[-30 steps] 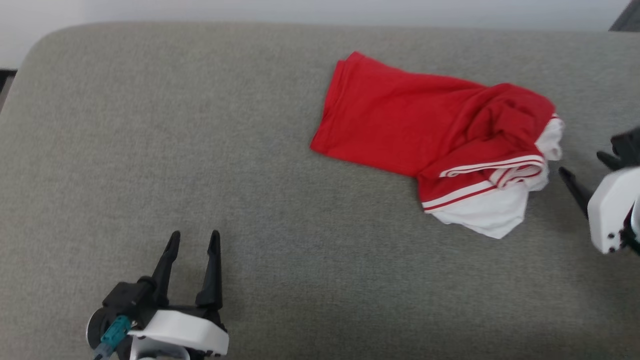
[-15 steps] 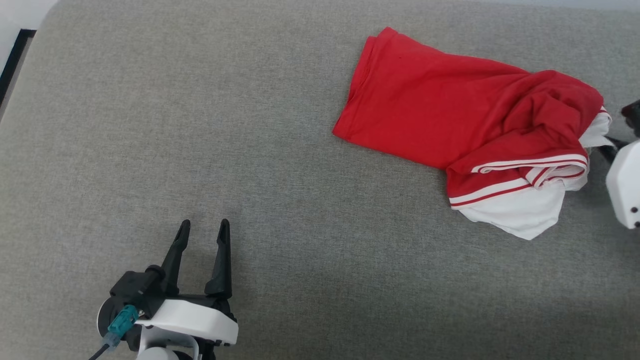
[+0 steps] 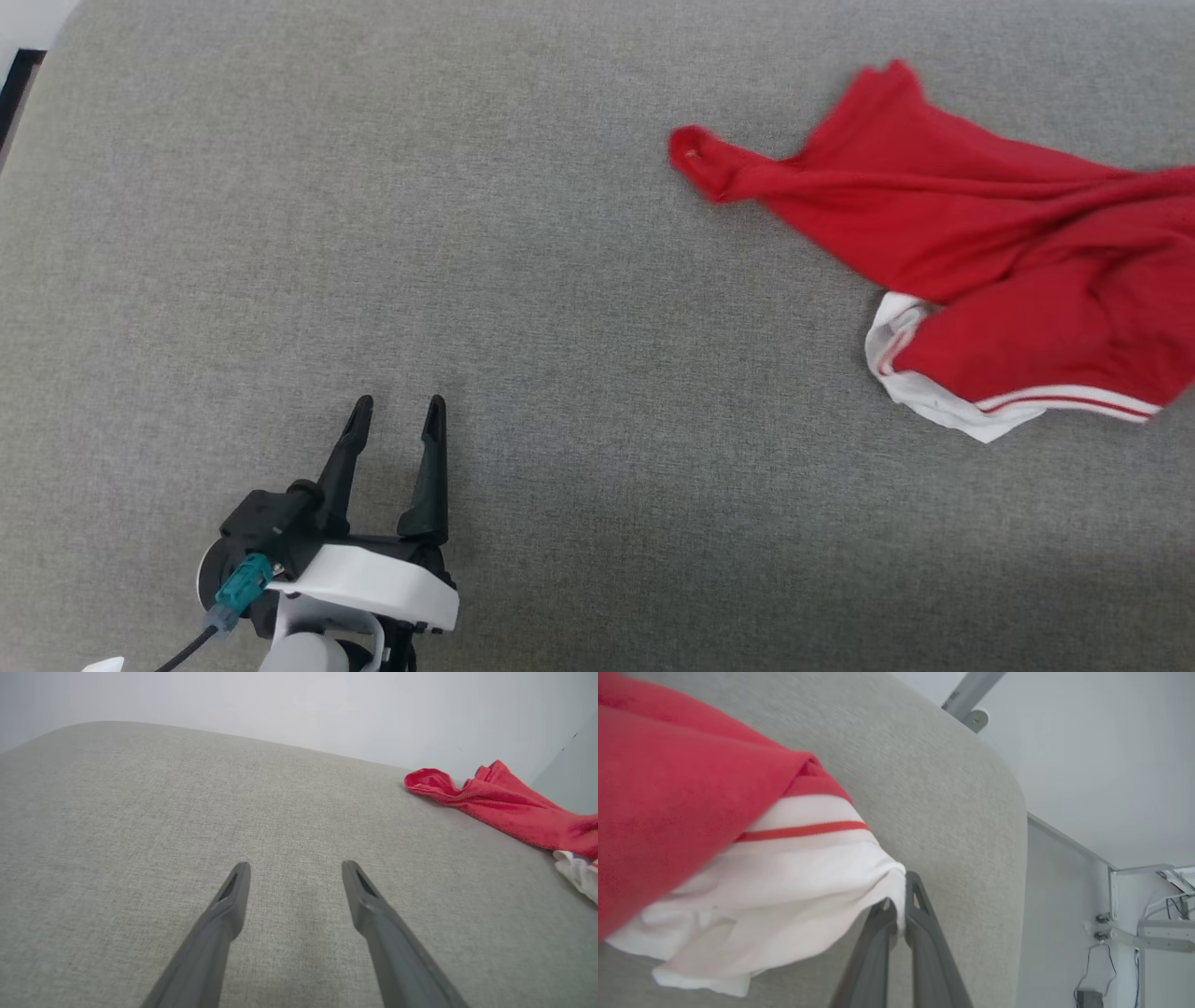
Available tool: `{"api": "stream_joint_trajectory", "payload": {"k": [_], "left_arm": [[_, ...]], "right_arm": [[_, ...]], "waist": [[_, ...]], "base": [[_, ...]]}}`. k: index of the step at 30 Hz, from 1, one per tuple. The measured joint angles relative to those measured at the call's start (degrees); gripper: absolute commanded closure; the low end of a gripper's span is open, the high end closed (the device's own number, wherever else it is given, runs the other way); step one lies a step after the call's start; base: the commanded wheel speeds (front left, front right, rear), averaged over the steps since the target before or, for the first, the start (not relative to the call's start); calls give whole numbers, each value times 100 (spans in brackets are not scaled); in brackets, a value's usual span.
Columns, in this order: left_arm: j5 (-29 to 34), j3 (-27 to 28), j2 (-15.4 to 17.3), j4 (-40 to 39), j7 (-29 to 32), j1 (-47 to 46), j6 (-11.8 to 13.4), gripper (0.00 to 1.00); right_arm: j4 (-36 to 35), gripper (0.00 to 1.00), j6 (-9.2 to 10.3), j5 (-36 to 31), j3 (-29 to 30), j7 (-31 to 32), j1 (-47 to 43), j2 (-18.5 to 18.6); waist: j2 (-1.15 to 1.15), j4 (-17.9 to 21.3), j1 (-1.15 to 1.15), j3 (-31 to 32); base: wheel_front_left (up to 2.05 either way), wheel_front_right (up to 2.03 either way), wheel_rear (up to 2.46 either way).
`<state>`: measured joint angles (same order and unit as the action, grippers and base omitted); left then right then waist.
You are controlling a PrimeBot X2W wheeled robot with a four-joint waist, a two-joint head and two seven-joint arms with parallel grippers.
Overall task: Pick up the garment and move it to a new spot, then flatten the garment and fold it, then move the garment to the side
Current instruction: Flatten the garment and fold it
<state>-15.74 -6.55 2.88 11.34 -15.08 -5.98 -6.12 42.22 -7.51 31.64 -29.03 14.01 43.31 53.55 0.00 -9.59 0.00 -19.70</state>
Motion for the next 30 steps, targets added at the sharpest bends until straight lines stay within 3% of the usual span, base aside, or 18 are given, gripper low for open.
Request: {"api": "stream_joint_trajectory", "payload": {"k": [9, 16, 17, 18, 19, 23, 30], "left_arm": [[-2, -14, 0, 93, 0, -13, -43, 0], [166, 46, 1, 181, 0, -89, -94, 0], [177, 44, 0, 200, 1, -124, -97, 0], [223, 20, 2, 227, 0, -177, -102, 0], [248, -1, 9, 247, 1, -251, -103, 0], [107, -580, 365, 259, 1, -703, -119, 0], [-738, -2002, 1497, 393, 45, -1778, -120, 0]], "right_arm": [[1813, 100, 0, -196, 702, -603, -264, 96], [2477, 100, 0, -388, 884, -928, -105, -336], [2521, 94, 0, -403, 893, -985, -85, -426], [2564, 29, 0, -403, 917, -1072, -65, -505], [2603, 0, 0, -404, 953, -1180, -37, -588], [2751, 0, 0, -492, 1058, -1623, -14, -739], [2827, 0, 0, -575, 1254, -2518, -83, -1100]], "waist": [[0, -77, 0, -2], [0, 72, 0, 49], [0, 111, 0, 59], [0, 150, 0, 69], [0, 193, 0, 83], [0, 382, 0, 160], [0, 846, 0, 305]], "base": [[0, 0, 0], [0, 0, 0], [0, 0, 0], [0, 0, 0], [0, 0, 0], [0, 0, 0], [0, 0, 0]]}}
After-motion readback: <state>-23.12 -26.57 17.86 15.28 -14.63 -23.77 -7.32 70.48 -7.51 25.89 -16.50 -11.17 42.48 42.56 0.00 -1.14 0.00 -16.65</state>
